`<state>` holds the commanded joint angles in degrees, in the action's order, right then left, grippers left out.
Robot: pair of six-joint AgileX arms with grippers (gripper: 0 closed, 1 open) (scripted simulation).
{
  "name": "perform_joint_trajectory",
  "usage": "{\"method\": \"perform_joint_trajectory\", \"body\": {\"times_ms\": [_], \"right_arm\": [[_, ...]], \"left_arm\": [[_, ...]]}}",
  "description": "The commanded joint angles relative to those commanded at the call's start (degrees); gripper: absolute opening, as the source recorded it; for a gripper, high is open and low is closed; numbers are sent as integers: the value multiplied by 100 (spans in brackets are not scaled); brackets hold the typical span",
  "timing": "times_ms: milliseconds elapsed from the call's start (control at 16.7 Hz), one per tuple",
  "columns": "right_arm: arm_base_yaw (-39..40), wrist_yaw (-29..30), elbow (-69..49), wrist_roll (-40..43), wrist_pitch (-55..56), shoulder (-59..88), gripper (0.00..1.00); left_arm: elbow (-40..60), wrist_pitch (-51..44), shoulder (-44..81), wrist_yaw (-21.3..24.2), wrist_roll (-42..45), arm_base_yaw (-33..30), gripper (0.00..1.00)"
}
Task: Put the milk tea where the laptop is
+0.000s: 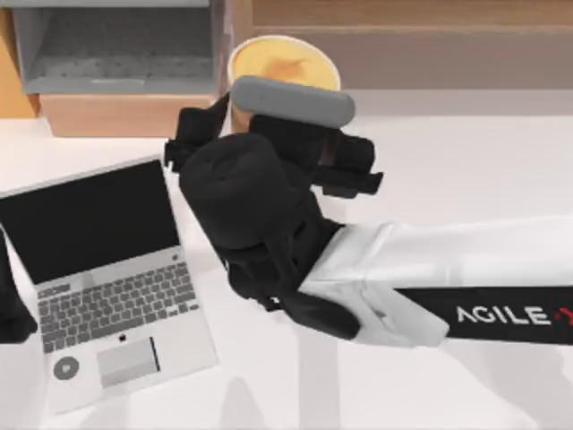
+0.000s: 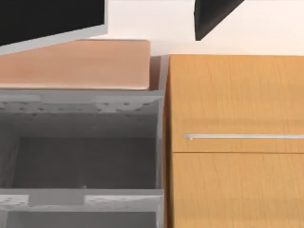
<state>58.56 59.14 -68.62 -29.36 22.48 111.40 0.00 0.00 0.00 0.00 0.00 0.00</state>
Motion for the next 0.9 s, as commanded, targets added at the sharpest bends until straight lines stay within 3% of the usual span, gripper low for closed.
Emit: {"method": "perform_joint_trajectory", "body": {"times_ms": [420,900], "right_arm": [[1353,1082,398,-879,-1148,249,0],[1481,1183,458,-974,-1298,284,0]], "left_arm": [[0,0,0,0,0,0,100],[0,0,0,0,0,0,100]]}}
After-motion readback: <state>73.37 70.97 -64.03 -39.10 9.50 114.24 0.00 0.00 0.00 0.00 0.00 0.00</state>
